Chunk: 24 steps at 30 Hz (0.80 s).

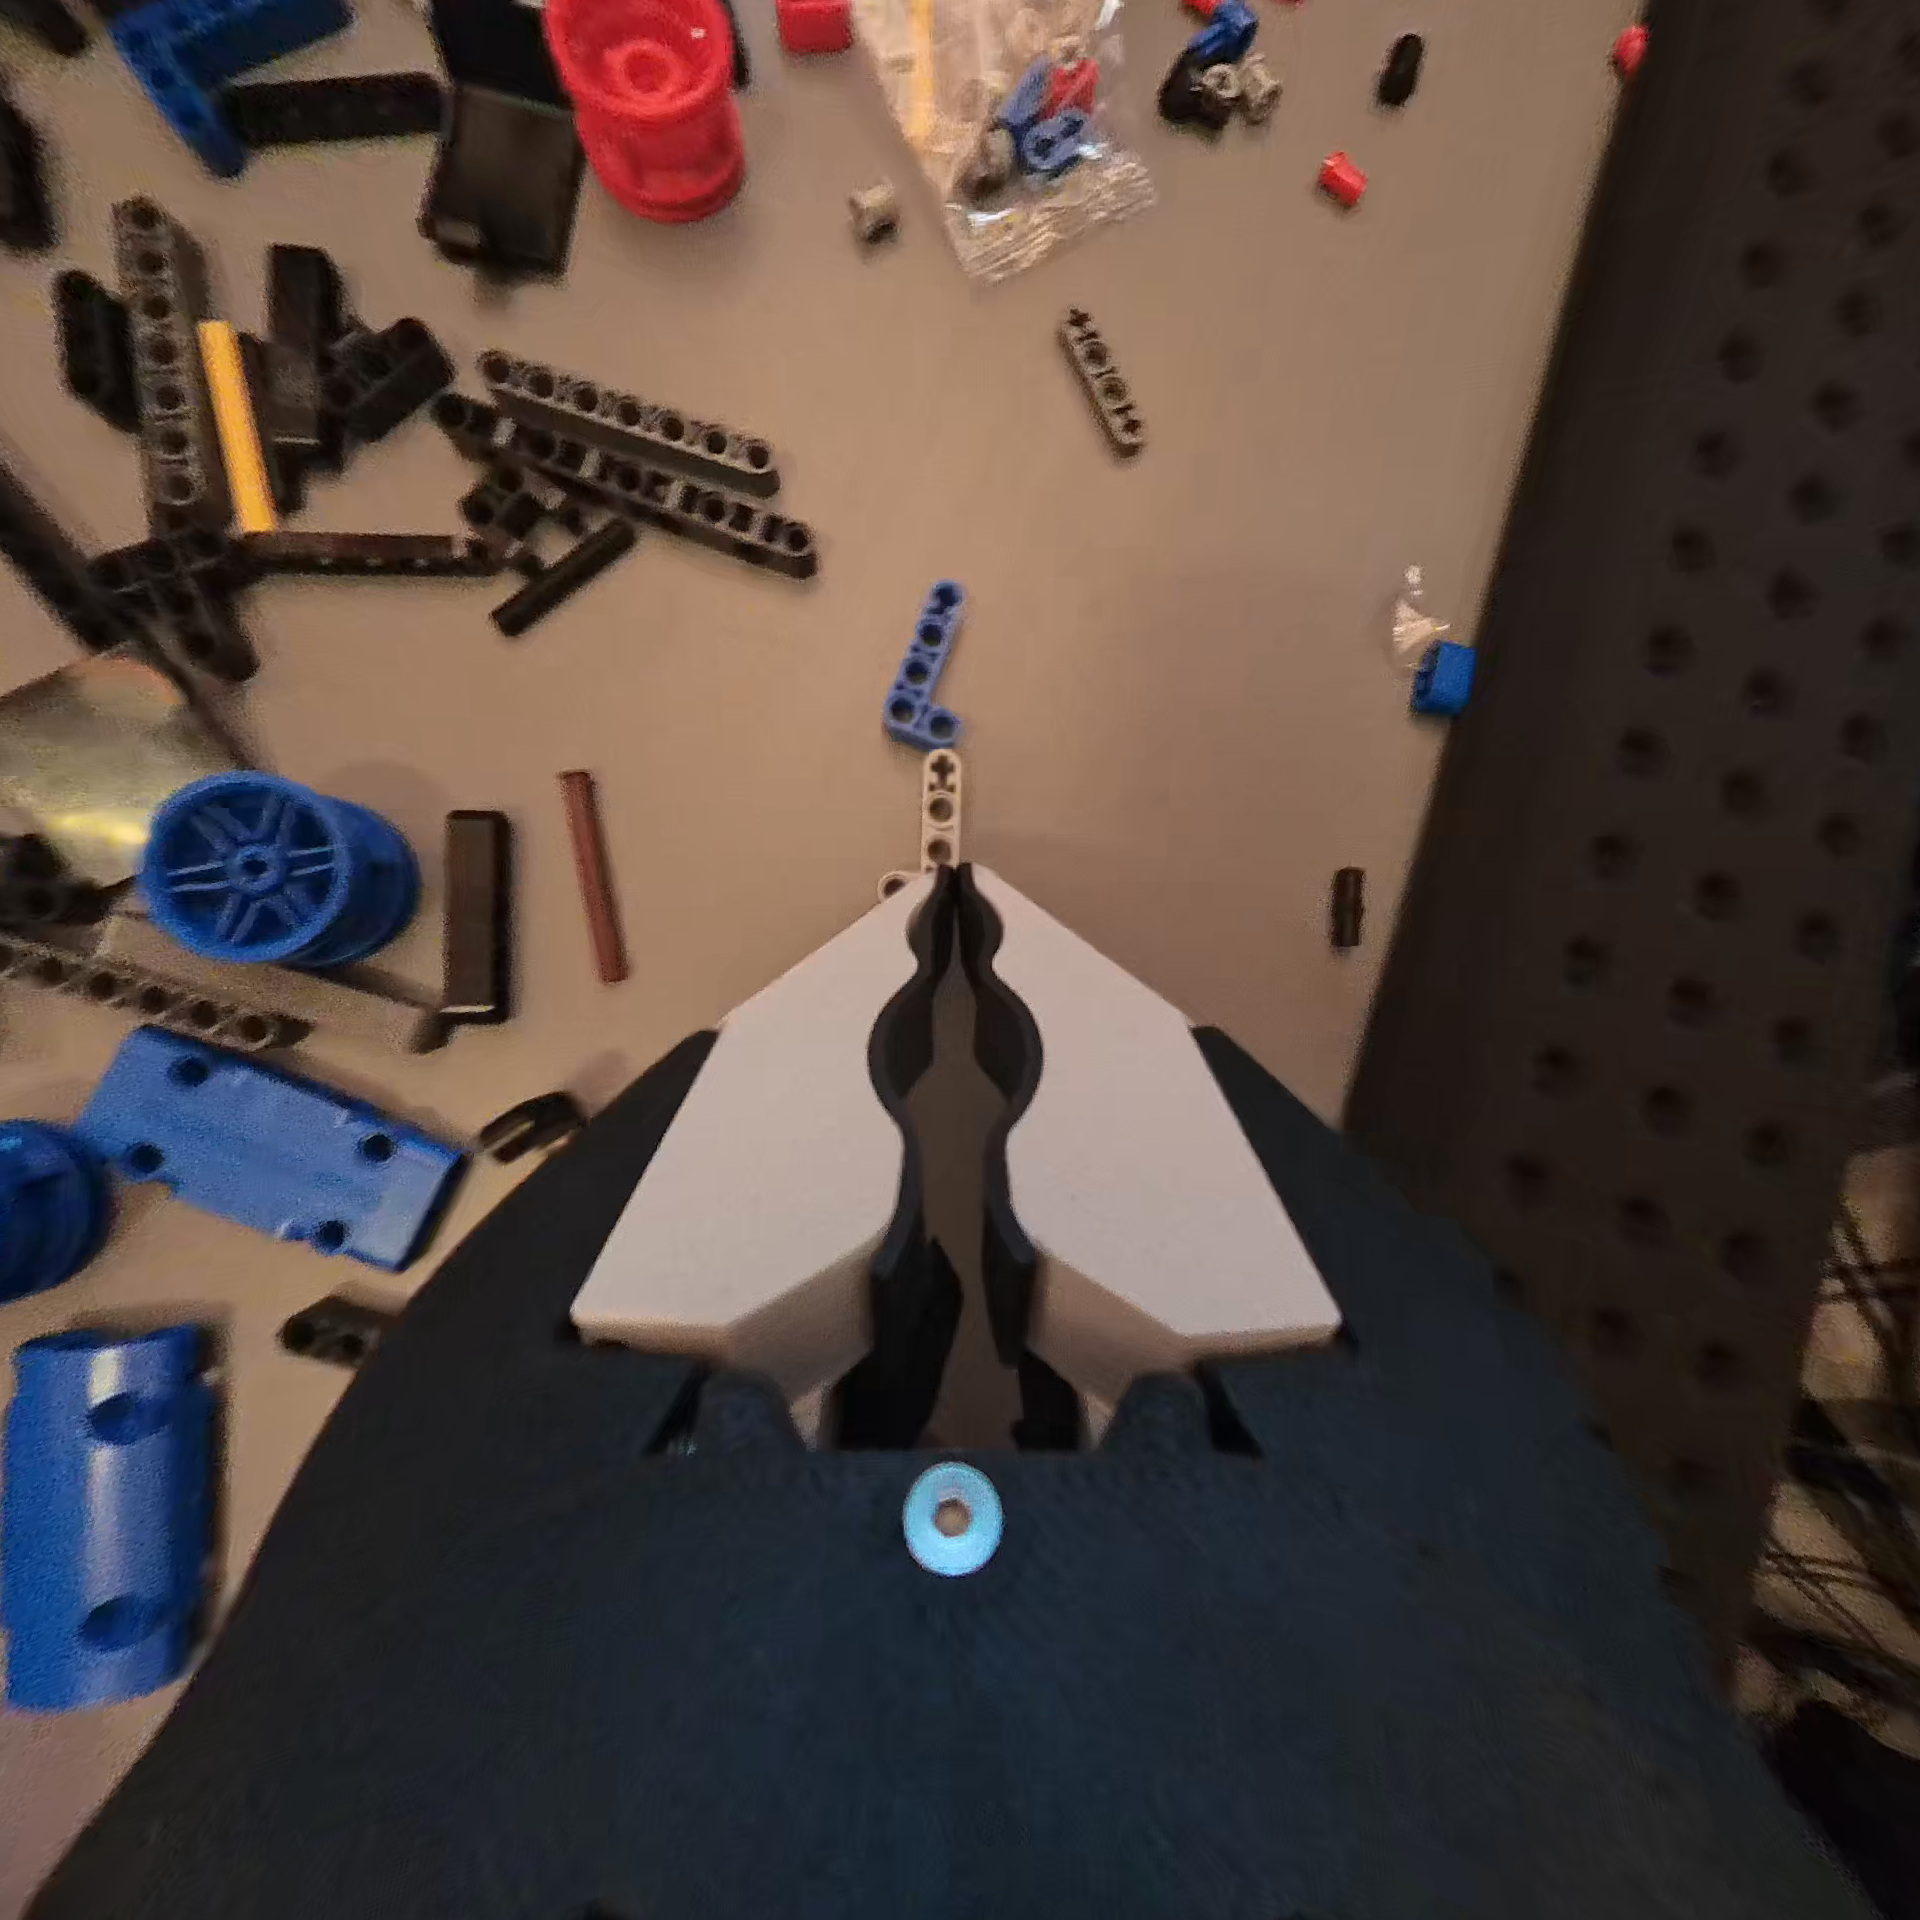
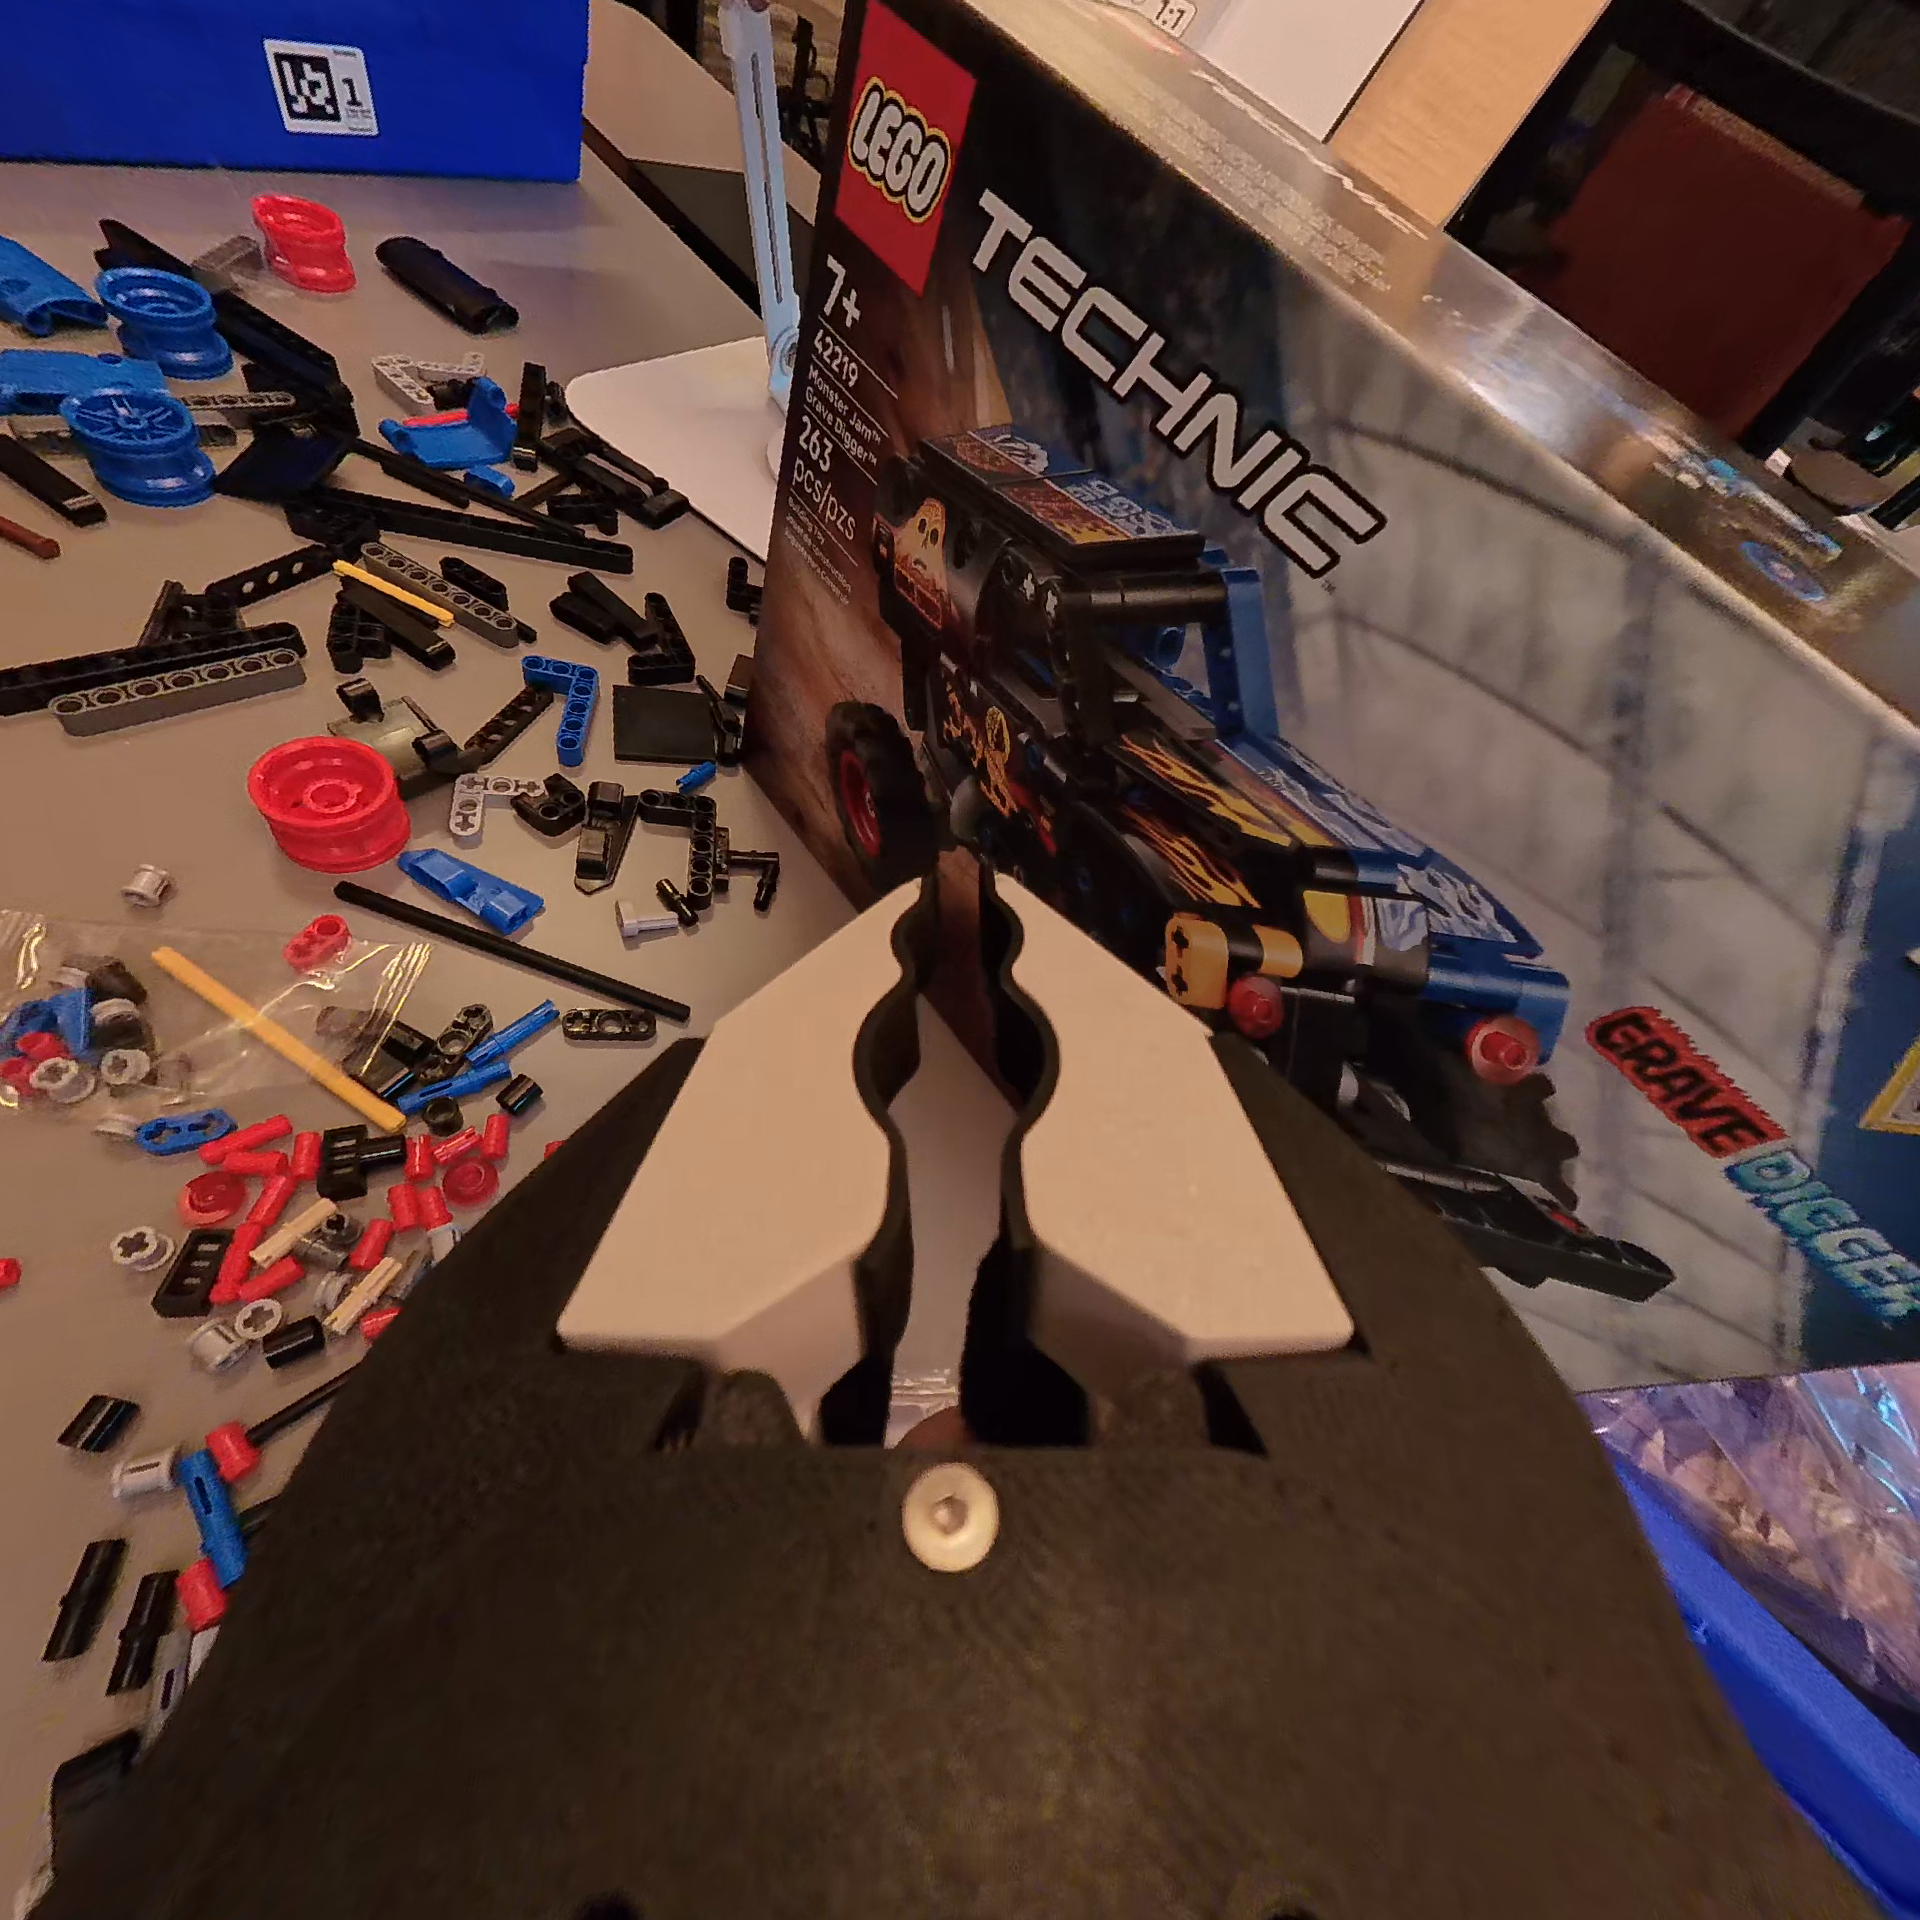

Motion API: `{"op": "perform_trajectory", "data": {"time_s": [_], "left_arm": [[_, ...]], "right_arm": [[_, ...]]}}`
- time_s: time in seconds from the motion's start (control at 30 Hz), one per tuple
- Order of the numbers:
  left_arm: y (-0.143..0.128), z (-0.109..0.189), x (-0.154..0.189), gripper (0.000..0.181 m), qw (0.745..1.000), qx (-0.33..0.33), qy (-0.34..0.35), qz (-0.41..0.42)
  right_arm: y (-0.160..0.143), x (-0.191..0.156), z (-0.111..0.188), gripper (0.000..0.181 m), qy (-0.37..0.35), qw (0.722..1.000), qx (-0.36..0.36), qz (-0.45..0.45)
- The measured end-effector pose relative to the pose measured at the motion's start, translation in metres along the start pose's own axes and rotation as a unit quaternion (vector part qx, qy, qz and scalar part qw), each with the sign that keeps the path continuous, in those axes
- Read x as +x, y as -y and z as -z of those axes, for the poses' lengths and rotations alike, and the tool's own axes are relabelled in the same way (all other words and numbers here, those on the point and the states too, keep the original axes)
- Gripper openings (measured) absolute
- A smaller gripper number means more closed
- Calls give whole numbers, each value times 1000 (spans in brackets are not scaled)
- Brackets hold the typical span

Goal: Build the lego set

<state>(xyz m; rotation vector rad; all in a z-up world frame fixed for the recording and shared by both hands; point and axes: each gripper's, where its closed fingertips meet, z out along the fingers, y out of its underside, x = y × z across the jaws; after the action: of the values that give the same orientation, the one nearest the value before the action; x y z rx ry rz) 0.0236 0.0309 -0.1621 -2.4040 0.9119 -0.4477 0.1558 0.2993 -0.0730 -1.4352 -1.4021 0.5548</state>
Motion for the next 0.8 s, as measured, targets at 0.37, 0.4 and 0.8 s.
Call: {"op": "perform_trajectory", "data": {"time_s": [0.37,0.4,0.8], "left_arm": [[-6,9,-18,25,990,-32,108,-90],[-6,9,-22,28,987,-33,124,-99],[0,-4,-29,0,985,-17,119,-123]], "right_arm": [[-1,-1,0,7,1,1000,-4,3],[-1,-1,0,7,2,1000,-4,3],[51,-72,0,9,70,993,25,94]]}}
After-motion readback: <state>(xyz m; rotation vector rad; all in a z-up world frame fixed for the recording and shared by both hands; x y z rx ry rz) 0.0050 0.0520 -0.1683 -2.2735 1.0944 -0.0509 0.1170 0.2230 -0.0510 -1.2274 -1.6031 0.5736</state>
